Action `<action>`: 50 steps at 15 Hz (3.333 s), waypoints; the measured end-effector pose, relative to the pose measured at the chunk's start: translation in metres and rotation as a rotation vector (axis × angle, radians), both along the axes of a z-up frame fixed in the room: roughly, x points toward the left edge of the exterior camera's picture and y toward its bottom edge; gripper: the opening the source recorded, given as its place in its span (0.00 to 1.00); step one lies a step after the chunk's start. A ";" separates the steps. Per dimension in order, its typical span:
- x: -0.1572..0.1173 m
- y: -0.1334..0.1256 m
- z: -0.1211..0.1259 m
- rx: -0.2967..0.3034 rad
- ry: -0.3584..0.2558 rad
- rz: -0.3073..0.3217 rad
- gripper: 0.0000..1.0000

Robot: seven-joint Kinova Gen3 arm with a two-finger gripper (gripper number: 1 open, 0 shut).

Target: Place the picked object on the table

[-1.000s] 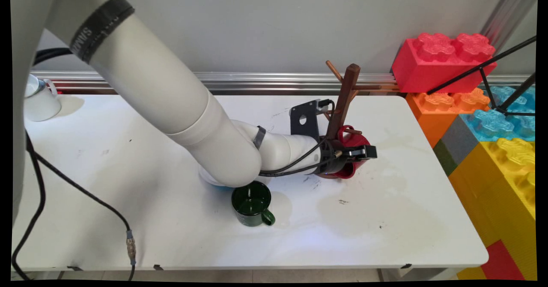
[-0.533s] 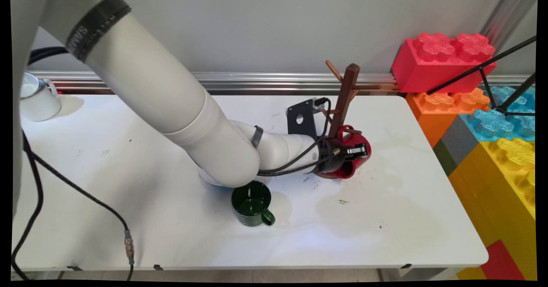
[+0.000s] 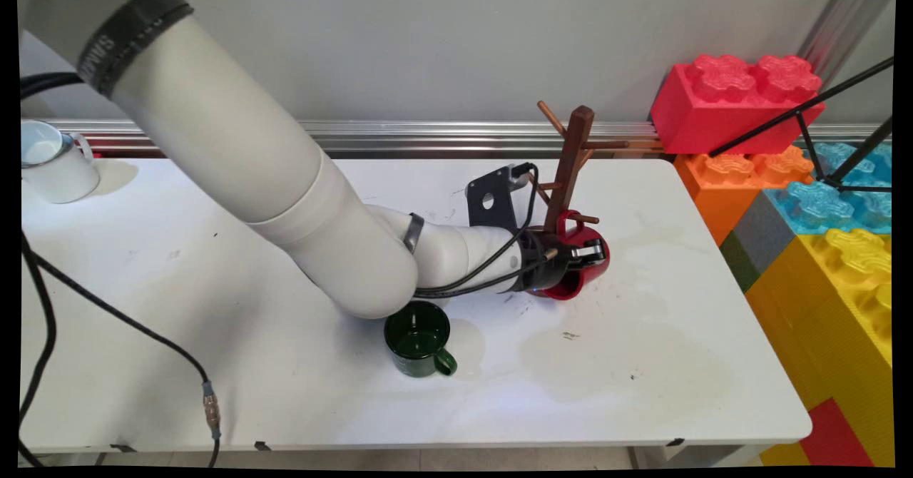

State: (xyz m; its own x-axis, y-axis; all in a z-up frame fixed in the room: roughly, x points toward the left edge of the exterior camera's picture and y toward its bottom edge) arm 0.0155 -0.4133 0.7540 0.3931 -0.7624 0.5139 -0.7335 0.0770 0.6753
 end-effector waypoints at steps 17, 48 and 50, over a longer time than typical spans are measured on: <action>0.008 0.006 0.033 -0.055 0.091 -0.115 0.00; 0.051 0.049 0.184 -0.046 -0.020 -0.409 0.00; 0.058 0.052 0.198 -0.055 -0.081 -0.431 0.00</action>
State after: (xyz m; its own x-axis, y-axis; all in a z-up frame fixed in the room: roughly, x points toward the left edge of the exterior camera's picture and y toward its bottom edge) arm 0.0736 -0.3610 0.9522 0.0022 -0.8184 0.5746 -0.6767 0.4218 0.6035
